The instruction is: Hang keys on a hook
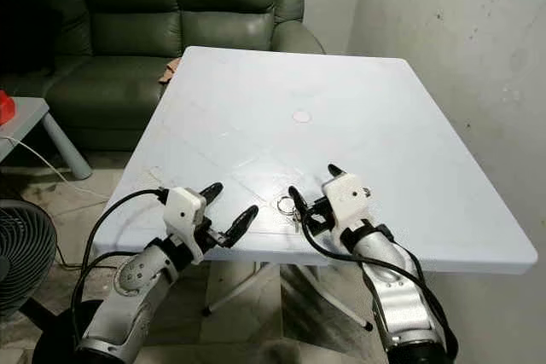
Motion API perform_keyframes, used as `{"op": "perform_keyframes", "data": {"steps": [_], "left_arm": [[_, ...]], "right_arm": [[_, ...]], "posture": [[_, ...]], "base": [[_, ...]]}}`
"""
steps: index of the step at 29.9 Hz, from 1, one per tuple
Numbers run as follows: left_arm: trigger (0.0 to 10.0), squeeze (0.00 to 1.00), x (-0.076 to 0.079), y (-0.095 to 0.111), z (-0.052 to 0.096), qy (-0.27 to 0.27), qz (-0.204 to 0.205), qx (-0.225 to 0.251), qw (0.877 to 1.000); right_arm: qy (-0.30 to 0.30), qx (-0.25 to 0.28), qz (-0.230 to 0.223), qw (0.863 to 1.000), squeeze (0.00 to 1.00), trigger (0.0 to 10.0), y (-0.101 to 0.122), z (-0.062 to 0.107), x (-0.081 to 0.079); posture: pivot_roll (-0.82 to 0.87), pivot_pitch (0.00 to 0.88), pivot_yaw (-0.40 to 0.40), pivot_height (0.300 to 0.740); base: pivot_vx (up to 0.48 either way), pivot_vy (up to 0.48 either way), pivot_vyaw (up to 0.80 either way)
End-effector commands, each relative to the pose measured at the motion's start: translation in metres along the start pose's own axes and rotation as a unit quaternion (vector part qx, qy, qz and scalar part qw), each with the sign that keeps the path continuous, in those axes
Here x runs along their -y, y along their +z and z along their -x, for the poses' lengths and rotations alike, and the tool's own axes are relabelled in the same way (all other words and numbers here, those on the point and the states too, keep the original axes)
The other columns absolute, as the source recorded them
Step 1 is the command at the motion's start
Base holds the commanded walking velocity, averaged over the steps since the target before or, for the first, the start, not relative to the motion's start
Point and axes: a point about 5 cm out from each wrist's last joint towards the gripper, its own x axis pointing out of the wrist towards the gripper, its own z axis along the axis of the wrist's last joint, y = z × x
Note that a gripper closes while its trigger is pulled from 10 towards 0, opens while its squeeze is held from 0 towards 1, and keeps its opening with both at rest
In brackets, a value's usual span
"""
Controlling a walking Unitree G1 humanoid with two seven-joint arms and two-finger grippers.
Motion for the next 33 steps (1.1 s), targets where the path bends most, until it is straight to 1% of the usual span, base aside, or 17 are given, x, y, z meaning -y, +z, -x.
{"op": "perform_keyframes", "data": {"steps": [1, 5, 8, 10, 11, 12, 13, 15, 17, 18, 20, 21, 23, 24, 25, 26, 33], "left_arm": [[10.0, 0.0, 0.002, 0.001, 0.002, 0.0, -0.003, -0.002, 1.0], [10.0, 0.0, 0.002, 0.003, 0.004, 0.008, 0.002, -0.001, 1.0], [10.0, 0.0, 0.003, 0.004, 0.005, 0.009, 0.003, 0.0, 1.0], [10.0, 0.0, 0.003, 0.004, 0.005, 0.009, 0.002, -0.001, 1.0], [10.0, 0.0, 0.003, 0.003, 0.006, 0.009, 0.003, -0.002, 1.0], [10.0, 0.0, 0.004, 0.003, 0.006, 0.009, 0.003, -0.003, 1.0], [10.0, 0.0, 0.004, 0.003, 0.007, 0.009, 0.004, -0.004, 1.0], [10.0, 0.0, 0.004, 0.003, 0.007, 0.008, 0.004, -0.005, 1.0], [10.0, 0.0, 0.005, 0.003, 0.007, 0.008, 0.004, -0.005, 1.0], [10.0, 0.0, 0.005, 0.003, 0.007, 0.008, 0.005, -0.005, 1.0], [10.0, 0.0, 0.006, 0.004, 0.007, 0.008, 0.006, -0.005, 1.0], [10.0, 0.0, 0.006, 0.004, 0.007, 0.008, 0.006, -0.005, 1.0], [10.0, 0.0, 0.006, 0.005, 0.007, 0.008, 0.007, -0.005, 1.0], [10.0, 0.0, 0.006, 0.005, 0.007, 0.009, 0.007, -0.005, 1.0], [10.0, 0.0, 0.006, 0.005, 0.007, 0.009, 0.007, -0.005, 1.0], [10.0, 0.0, 0.006, 0.005, 0.007, 0.009, 0.007, -0.005, 1.0], [10.0, 0.0, 0.007, 0.006, 0.007, 0.012, 0.012, -0.005, 1.0]], "right_arm": [[0.018, -0.024, -0.019, 0.999, 0.0, 10.0, -0.008, -0.003, -0.005], [0.037, -0.04, -0.072, 0.996, 0.0, 9.6, -0.015, -0.003, -0.015], [0.041, -0.043, -0.086, 0.995, 0.0, 10.0, -0.018, -0.003, -0.019], [0.043, -0.045, -0.098, 0.993, 0.0, 9.5, -0.019, -0.003, -0.021], [0.041, -0.045, -0.104, 0.993, 0.0, 8.3, -0.019, -0.003, -0.022], [0.04, -0.047, -0.111, 0.992, 0.0, 8.0, -0.02, -0.004, -0.024], [0.038, -0.048, -0.118, 0.991, 0.0, 5.0, -0.02, -0.005, -0.025], [0.036, -0.048, -0.122, 0.991, 0.0, 4.7, -0.02, -0.005, -0.026], [0.032, -0.049, -0.125, 0.99, 0.0, 3.8, -0.02, -0.006, -0.026], [0.029, -0.05, -0.131, 0.99, 0.0, 0.9, -0.019, -0.007, -0.026], [0.026, -0.053, -0.14, 0.988, 0.0, 0.0, -0.018, -0.009, -0.026], [0.028, -0.051, -0.14, 0.988, 0.0, 1.4, -0.017, -0.01, -0.026], [0.03, -0.052, -0.142, 0.988, 0.0, 0.9, -0.014, -0.012, -0.026], [0.028, -0.053, -0.143, 0.988, 0.0, 2.3, -0.013, -0.013, -0.025], [0.028, -0.053, -0.143, 0.988, 0.0, 2.3, -0.013, -0.013, -0.025], [0.021, -0.056, -0.141, 0.988, 0.0, 10.0, -0.011, -0.016, -0.023], [0.008, -0.055, -0.14, 0.989, 0.0, 10.0, -0.004, -0.023, -0.018]], "posture": [[0.02, 0.0, -0.033, 0.74], [0.03, 0.0, -0.042, 0.74], [0.04, 0.0, -0.045, 0.74], [0.04, 0.0, -0.045, 0.74], [0.04, 0.0, -0.045, 0.74], [0.04, 0.0, -0.045, 0.74], [0.04, 0.0, -0.045, 0.74], [0.04, 0.0, -0.045, 0.74], [0.04, 0.0, -0.045, 0.74], [0.04, 0.0, -0.045, 0.74], [0.04, 0.003, -0.044, 0.74], [0.04, 0.003, -0.044, 0.74], [0.04, 0.006, -0.045, 0.74], [0.04, 0.008, -0.046, 0.74], [0.04, 0.008, -0.046, 0.74], [0.04, 0.008, -0.046, 0.74], [0.04, 0.009, -0.05, 0.74]], "base": [[0.0, 0.0, 0.0], [0.0, 0.0, 0.0], [0.0, 0.0, 0.0], [0.0, 0.0, 0.0], [0.0, 0.0, 0.0], [0.0, 0.0, 0.0], [0.0, 0.0, 0.0], [0.0, 0.0, 0.0], [0.0, 0.0, 0.0], [0.0, 0.0, 0.0], [0.0, 0.0, 0.0], [0.0, 0.0, 0.0], [0.0, 0.0, 0.0], [0.0, 0.0, 0.0], [0.0, 0.0, 0.0], [0.0, 0.0, 0.0], [0.0, 0.0, 0.0]]}}
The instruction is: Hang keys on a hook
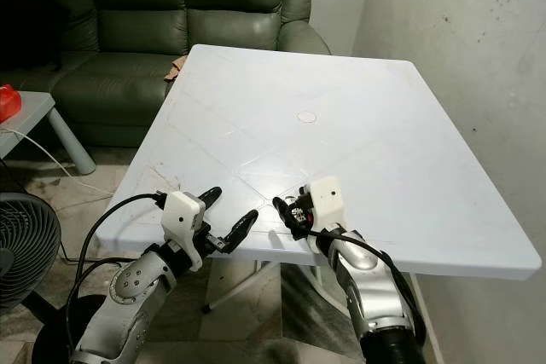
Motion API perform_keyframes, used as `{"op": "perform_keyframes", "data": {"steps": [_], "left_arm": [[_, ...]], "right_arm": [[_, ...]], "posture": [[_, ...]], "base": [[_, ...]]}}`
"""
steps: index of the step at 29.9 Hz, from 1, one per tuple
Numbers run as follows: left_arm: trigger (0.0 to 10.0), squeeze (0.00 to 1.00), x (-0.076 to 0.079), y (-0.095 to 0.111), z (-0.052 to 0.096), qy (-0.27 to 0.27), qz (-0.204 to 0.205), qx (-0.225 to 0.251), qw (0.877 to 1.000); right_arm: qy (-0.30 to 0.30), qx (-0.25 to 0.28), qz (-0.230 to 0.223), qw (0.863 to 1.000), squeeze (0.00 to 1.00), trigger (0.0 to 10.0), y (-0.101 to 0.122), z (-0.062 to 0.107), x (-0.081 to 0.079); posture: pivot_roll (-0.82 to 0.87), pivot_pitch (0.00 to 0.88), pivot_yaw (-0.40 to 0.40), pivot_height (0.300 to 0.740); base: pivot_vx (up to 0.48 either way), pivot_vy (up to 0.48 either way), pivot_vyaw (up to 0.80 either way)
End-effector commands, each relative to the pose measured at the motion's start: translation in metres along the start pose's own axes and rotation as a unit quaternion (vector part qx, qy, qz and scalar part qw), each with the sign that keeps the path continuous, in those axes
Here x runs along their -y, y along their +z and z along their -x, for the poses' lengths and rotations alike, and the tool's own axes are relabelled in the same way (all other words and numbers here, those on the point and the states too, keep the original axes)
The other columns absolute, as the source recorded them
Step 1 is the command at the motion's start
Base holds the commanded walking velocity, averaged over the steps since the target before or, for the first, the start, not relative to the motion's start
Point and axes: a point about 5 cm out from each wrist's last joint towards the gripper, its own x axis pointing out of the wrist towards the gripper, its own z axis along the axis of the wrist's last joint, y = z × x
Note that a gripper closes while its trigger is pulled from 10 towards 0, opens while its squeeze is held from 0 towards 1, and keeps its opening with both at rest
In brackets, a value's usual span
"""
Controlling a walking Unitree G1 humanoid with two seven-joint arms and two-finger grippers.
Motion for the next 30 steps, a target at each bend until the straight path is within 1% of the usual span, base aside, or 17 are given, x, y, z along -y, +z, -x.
{"op": "perform_keyframes", "data": {"steps": [1, 3, 9, 13, 17, 18, 19, 21, 22, 23, 30], "left_arm": [[10.0, 0.0, 0.0, 0.003, 0.001, 0.005, -0.001, 0.003, 1.0], [10.0, 0.0, 0.0, 0.003, 0.0, 0.009, 0.004, 0.003, 1.0], [10.0, 0.0, 0.0, 0.004, 0.001, 0.008, 0.004, 0.004, 1.0], [10.0, 0.0, 0.001, 0.005, 0.0, 0.007, 0.004, 0.005, 1.0], [10.0, 0.0, 0.001, 0.006, -0.001, 0.007, 0.006, 0.007, 1.0], [10.0, 0.0, 0.001, 0.005, -0.001, 0.007, 0.006, 0.007, 1.0], [10.0, 0.0, 0.001, 0.005, -0.001, 0.007, 0.006, 0.007, 1.0], [10.0, 0.0, 0.001, 0.005, -0.001, 0.007, 0.006, 0.007, 1.0], [10.0, 0.0, 0.002, 0.005, -0.001, 0.006, 0.007, 0.008, 1.0], [10.0, 0.0, 0.002, 0.005, -0.001, 0.006, 0.007, 0.008, 1.0], [10.0, 0.0, 0.001, 0.006, -0.002, 0.005, 0.005, 0.009, 1.0]], "right_arm": [[-0.01, -0.004, -0.002, 1.0, 0.0, 10.0, 0.002, -0.001, 0.004], [-0.022, -0.019, 0.004, 1.0, 0.0, 10.0, 0.001, -0.002, 0.008], [-0.03, -0.049, 0.006, 0.998, 0.0, 10.0, -0.003, -0.002, 0.012], [-0.038, -0.081, 0.011, 0.996, 0.0, 10.0, -0.012, -0.001, 0.014], [-0.033, -0.09, 0.013, 0.995, 0.0, 9.8, -0.015, 0.0, 0.014], [-0.035, -0.094, 0.014, 0.995, 0.0, 7.6, -0.017, 0.001, 0.015], [-0.033, -0.096, 0.015, 0.995, 0.0, 7.1, -0.018, 0.002, 0.015], [-0.023, -0.097, 0.019, 0.995, 0.0, 4.1, -0.019, 0.004, 0.015], [-0.014, -0.096, 0.026, 0.995, 0.0, 0.2, -0.019, 0.005, 0.014], [-0.014, -0.094, 0.03, 0.995, 0.0, 0.0, -0.019, 0.005, 0.014], [-0.016, -0.101, 0.027, 0.994, 0.0, 0.0, -0.021, 0.006, 0.016]], "posture": [[0.05, 0.007, -0.054, 0.74], [0.05, 0.006, -0.057, 0.74], [0.05, 0.003, -0.058, 0.74], [0.05, 0.0, -0.061, 0.74], [0.05, 0.0, -0.062, 0.74], [0.05, 0.0, -0.062, 0.74], [0.05, 0.0, -0.062, 0.74], [0.05, 0.0, -0.062, 0.74], [0.05, 0.0, -0.062, 0.74], [0.05, 0.0, -0.062, 0.74], [0.05, 0.0, -0.062, 0.74]], "base": [[0.0, 0.0, 0.0], [0.0, 0.0, 0.0], [0.0, 0.0, 0.0], [0.0, 0.0, 0.0], [0.0, 0.0, 0.0], [0.0, 0.0, 0.0], [0.0, 0.0, 0.0], [0.0, 0.0, 0.0], [0.0, 0.0, 0.0], [0.0, 0.0, 0.0], [0.0, 0.0, 0.0]]}}
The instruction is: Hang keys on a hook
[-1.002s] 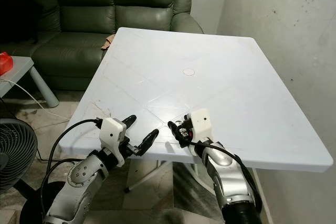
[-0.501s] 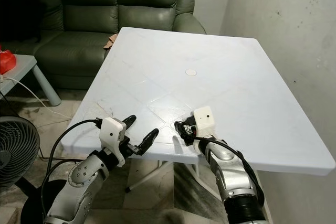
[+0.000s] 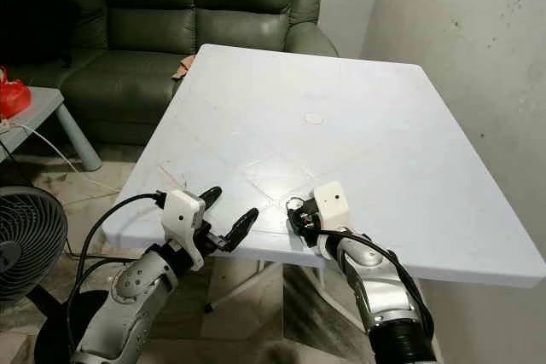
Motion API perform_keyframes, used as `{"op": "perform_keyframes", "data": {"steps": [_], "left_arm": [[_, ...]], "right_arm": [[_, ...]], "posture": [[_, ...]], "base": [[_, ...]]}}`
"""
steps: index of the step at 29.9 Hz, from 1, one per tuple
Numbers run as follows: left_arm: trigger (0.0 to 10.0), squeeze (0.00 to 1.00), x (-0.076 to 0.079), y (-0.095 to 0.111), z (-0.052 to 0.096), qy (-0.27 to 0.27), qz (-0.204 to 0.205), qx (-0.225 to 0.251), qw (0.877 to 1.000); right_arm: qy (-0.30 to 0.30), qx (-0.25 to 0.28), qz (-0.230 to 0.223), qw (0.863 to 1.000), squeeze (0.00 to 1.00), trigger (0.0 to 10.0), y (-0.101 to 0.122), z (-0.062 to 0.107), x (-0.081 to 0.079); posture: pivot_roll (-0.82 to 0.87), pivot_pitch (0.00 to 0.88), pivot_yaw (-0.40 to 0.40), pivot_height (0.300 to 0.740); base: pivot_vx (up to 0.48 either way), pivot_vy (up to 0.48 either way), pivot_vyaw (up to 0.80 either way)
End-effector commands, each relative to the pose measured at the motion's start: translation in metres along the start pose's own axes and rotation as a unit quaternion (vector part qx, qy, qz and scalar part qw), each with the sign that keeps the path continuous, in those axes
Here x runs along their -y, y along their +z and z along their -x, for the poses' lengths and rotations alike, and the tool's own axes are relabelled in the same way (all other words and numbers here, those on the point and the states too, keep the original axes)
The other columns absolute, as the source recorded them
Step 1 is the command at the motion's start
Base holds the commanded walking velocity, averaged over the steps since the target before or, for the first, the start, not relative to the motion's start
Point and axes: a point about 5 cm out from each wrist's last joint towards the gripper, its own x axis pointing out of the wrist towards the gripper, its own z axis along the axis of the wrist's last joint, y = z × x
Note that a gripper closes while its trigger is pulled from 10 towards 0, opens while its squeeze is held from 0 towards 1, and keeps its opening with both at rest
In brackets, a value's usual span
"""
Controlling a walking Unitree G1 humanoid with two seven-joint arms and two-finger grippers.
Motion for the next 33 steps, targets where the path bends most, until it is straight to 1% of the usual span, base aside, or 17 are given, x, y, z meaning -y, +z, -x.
{"op": "perform_keyframes", "data": {"steps": [1, 14, 16, 19, 23, 26, 32, 33], "left_arm": [[10.0, 0.0, 0.0, 0.005, -0.002, -0.001, -0.004, 0.007, 1.0], [10.0, 0.0, 0.0, 0.005, -0.002, 0.0, -0.005, 0.008, 1.0], [10.0, 0.0, -0.001, 0.005, -0.002, 0.0, -0.005, 0.008, 1.0], [10.0, 0.0, -0.001, 0.006, -0.003, 0.001, -0.004, 0.009, 1.0], [10.0, 0.0, -0.002, 0.008, -0.004, 0.003, -0.005, 0.012, 1.0], [10.0, 0.0, -0.003, 0.009, -0.004, 0.007, -0.002, 0.014, 1.0], [10.0, 0.0, -0.011, 0.013, -0.009, 0.026, -0.001, 0.023, 0.999], [10.0, 0.0, -0.013, 0.015, -0.01, 0.031, 0.001, 0.025, 0.999]], "right_arm": [[0.005, -0.004, 0.009, 1.0, 0.0, 0.0, 0.0, 0.001, 0.001], [0.016, -0.004, 0.014, 1.0, 0.0, 0.0, -0.002, 0.003, 0.0], [0.022, 0.001, 0.023, 0.999, 0.0, 0.0, -0.001, 0.004, -0.001], [0.02, -0.004, 0.016, 1.0, 0.0, 0.0, -0.002, 0.003, 0.0], [0.02, -0.003, 0.021, 1.0, 0.0, 0.0, -0.002, 0.004, 0.001], [0.016, 0.004, 0.024, 1.0, 0.0, 0.0, 0.0, 0.005, 0.002], [0.004, 0.036, 0.017, 0.999, 0.0, 0.0, 0.008, 0.006, 0.007], [-0.001, 0.05, 0.029, 0.998, 0.0, 0.0, 0.011, 0.007, 0.009]], "posture": [[0.05, 0.0, -0.062, 0.74], [0.05, 0.0, -0.061, 0.74], [0.05, 0.0, -0.061, 0.74], [0.05, 0.0, -0.062, 0.74], [0.05, 0.0, -0.062, 0.74], [0.05, 0.0, -0.062, 0.74], [0.05, 0.0, -0.06, 0.74], [0.05, 0.0, -0.06, 0.74]], "base": [[0.0, 0.0, 0.0], [0.0, 0.0, 0.0], [0.0, 0.0, 0.0], [0.0, 0.0, 0.0], [0.0, 0.0, 0.0], [0.0, 0.0, 0.0], [0.0, 0.0, 0.0], [0.0, 0.0, 0.0]]}}
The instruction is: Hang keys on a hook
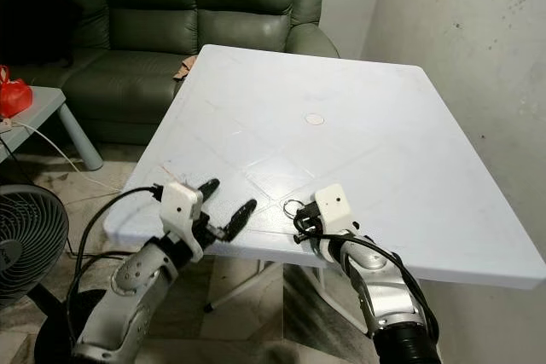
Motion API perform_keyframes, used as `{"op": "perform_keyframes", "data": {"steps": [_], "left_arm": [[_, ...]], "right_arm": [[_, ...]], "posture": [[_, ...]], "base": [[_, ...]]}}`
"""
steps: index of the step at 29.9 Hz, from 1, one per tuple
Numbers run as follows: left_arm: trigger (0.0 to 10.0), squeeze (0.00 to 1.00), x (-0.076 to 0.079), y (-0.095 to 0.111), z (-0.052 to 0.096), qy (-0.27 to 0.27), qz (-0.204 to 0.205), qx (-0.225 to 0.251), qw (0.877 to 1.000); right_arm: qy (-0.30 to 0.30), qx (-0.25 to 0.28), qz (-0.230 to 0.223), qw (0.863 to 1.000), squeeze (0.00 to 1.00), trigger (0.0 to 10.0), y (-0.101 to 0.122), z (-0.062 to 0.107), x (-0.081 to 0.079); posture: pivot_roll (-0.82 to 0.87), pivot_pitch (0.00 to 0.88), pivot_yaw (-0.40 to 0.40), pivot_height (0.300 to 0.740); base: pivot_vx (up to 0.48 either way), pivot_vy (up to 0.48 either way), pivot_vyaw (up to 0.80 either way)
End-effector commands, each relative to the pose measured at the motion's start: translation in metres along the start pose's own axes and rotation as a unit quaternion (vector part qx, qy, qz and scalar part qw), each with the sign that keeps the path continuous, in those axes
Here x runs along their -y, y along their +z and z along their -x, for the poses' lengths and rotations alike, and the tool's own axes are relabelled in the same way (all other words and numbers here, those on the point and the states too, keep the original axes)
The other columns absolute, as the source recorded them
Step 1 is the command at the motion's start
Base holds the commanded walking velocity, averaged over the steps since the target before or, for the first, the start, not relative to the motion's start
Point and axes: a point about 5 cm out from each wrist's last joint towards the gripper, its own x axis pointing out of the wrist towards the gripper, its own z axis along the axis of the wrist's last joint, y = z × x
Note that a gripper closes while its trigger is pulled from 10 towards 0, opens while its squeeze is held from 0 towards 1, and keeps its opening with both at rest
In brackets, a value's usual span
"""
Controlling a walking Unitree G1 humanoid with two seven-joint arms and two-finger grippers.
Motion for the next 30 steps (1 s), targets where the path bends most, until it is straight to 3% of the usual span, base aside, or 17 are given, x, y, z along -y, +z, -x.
{"op": "perform_keyframes", "data": {"steps": [1, 5, 6, 8, 9, 14, 17, 19, 26, 27, 30], "left_arm": [[10.0, 0.0, -0.003, 0.0, -0.002, 0.009, 0.005, -0.001, 1.0], [10.0, 0.0, -0.017, 0.009, -0.009, 0.043, 0.016, 0.015, 0.999], [10.0, 0.0, -0.025, 0.015, -0.014, 0.067, 0.017, 0.02, 0.997], [10.0, 0.0, -0.028, 0.017, -0.016, 0.073, 0.018, 0.02, 0.997], [10.0, 0.0, -0.035, 0.023, -0.022, 0.091, 0.026, 0.021, 0.995], [10.0, 0.0, -0.049, 0.038, -0.035, 0.13, 0.025, 0.027, 0.991], [10.0, 0.0, -0.055, 0.054, -0.044, 0.13, 0.004, 0.05, 0.99], [10.0, 0.0, -0.061, 0.061, -0.046, 0.138, -0.01, 0.053, 0.989], [10.0, 0.0, -0.08, 0.061, -0.041, 0.175, -0.02, 0.051, 0.983], [10.0, 0.0, -0.094, 0.059, -0.038, 0.185, -0.004, 0.04, 0.982], [10.0, 0.0, -0.101, 0.063, -0.038, 0.194, -0.015, 0.039, 0.98]], "right_arm": [[-0.01, 0.028, 0.014, 0.999, 0.0, 0.0, 0.01, 0.002, 0.005], [-0.043, 0.097, 0.004, 0.994, 0.0, 0.0, 0.026, 0.006, 0.012], [-0.057, 0.124, -0.006, 0.991, 0.0, 4.5, 0.034, 0.008, 0.016], [-0.062, 0.131, -0.009, 0.989, 0.0, 4.5, 0.037, 0.008, 0.018], [-0.067, 0.164, -0.022, 0.984, 0.0, 10.0, 0.046, 0.011, 0.02], [-0.094, 0.208, -0.044, 0.973, 0.0, 10.0, 0.06, 0.014, 0.024], [-0.126, 0.262, -0.061, 0.955, 0.0, 10.0, 0.075, 0.021, 0.029], [-0.142, 0.272, -0.061, 0.95, 0.0, 10.0, 0.078, 0.025, 0.031], [-0.178, 0.267, -0.054, 0.946, 0.0, 10.0, 0.071, 0.031, 0.036], [-0.204, 0.257, -0.056, 0.943, 0.0, 10.0, 0.065, 0.034, 0.039], [-0.217, 0.253, -0.044, 0.942, 0.0, 10.0, 0.063, 0.034, 0.038]], "posture": [[0.05, 0.0, -0.06, 0.74], [0.05, 0.0, -0.056, 0.74], [0.04, 0.0, -0.055, 0.74], [0.04, 0.0, -0.055, 0.74], [0.04, 0.0, -0.054, 0.74], [0.03, 0.0, -0.041, 0.74], [0.02, 0.0, -0.036, 0.74], [0.01, 0.0, -0.027, 0.74], [0.0, 0.0, -0.021, 0.74], [0.0, 0.0, -0.017, 0.74], [0.0, 0.0, -0.017, 0.74]], "base": [[0.0, 0.0, 0.0], [0.0, 0.0, 0.0], [0.0, 0.0, 0.0], [0.0, 0.0, 0.0], [0.0, 0.0, 0.0], [0.0, 0.0, 0.0], [0.0, 0.0, 0.0], [0.0, 0.0, 0.0], [0.0, 0.0, 0.0], [0.0, 0.0, 0.0], [0.0, 0.0, 0.0]]}}
